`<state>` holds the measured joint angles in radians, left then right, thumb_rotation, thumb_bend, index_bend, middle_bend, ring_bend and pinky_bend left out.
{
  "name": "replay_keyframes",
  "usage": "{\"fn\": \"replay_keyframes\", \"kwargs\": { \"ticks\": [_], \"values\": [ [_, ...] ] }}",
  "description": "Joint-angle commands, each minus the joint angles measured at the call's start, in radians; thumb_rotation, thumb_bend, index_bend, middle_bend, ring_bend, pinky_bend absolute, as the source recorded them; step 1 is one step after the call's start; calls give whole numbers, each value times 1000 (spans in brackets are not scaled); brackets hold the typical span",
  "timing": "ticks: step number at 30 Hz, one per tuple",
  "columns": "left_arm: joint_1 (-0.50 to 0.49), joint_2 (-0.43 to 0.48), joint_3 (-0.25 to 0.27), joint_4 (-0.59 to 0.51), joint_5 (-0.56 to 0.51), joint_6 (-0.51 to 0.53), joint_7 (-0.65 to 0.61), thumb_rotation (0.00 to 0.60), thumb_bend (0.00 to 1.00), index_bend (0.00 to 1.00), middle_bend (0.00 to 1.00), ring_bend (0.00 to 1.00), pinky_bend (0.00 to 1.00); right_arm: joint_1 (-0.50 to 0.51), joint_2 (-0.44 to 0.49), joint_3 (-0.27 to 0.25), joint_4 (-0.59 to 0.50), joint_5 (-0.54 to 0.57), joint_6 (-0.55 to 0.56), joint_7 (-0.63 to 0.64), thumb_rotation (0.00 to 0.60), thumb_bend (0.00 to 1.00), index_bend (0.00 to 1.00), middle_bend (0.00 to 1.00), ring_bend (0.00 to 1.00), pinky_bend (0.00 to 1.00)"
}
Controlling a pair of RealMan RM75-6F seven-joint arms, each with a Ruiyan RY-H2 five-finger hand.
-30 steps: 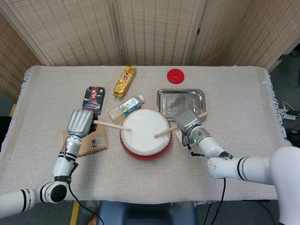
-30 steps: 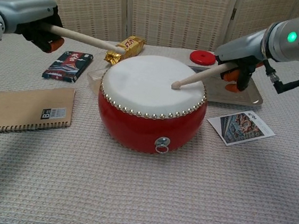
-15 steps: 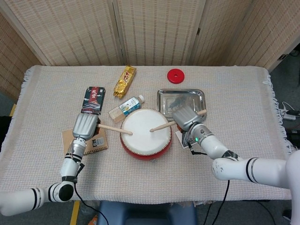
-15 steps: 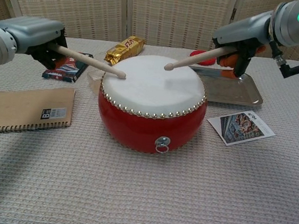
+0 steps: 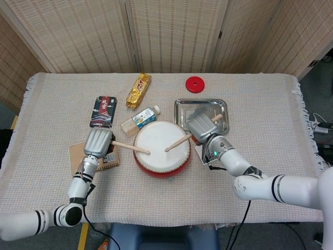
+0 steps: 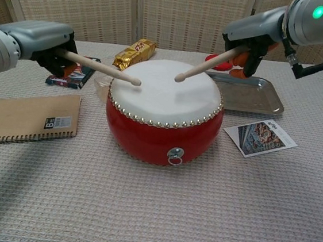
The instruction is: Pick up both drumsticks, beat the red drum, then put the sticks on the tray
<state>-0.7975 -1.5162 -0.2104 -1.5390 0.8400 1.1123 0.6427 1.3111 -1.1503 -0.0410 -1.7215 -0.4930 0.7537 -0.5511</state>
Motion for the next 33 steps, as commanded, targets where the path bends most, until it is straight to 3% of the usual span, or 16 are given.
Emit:
{"fn": "replay_keyframes", "kwargs": {
  "ticks": [1, 6, 9, 12, 19, 23, 26, 33],
  "values": [
    [-14, -32, 15, 36, -20, -14, 27, 600, 608, 981, 1000, 1000, 1000, -26, 18, 13, -1, -32, -12, 25, 600, 455, 1000, 1000, 1000, 1000],
    [-7, -20, -5, 22, -3, 22, 10, 600, 608, 981, 1000, 1000, 1000, -19, -20, -10, 49, 1, -29, 0, 600, 455, 1000, 1000, 1000, 1000],
    [11, 47, -36, -59, 54, 83, -20, 600, 608, 980, 1000, 1000, 1000, 10, -119, -62, 156, 87, -41, -77, 600, 455, 1000, 1000, 1000, 1000],
    [13, 63, -35, -82, 69, 87, -18, 600, 608, 980, 1000, 1000, 1000, 27, -148, -72, 173, 125, -35, -107, 600, 455, 1000, 1000, 1000, 1000],
    [-5, 2, -12, -23, 21, 31, 2, 600, 608, 980, 1000, 1000, 1000, -11, -42, 23, 48, 31, -3, 6, 600, 455, 1000, 1000, 1000, 1000],
    [-15, -32, 1, 31, -12, 2, 20, 600, 608, 980, 1000, 1000, 1000, -29, 3, 37, 15, -4, 2, 30, 600, 455, 1000, 1000, 1000, 1000],
    [-11, -25, -7, 30, -10, 16, 15, 600, 608, 980, 1000, 1000, 1000, -31, -13, 23, 41, 10, -10, 21, 600, 455, 1000, 1000, 1000, 1000],
    [19, 60, -44, -70, 48, 86, -31, 600, 608, 980, 1000, 1000, 1000, 6, -153, -56, 199, 119, -41, -86, 600, 455, 1000, 1000, 1000, 1000]
  ]
}}
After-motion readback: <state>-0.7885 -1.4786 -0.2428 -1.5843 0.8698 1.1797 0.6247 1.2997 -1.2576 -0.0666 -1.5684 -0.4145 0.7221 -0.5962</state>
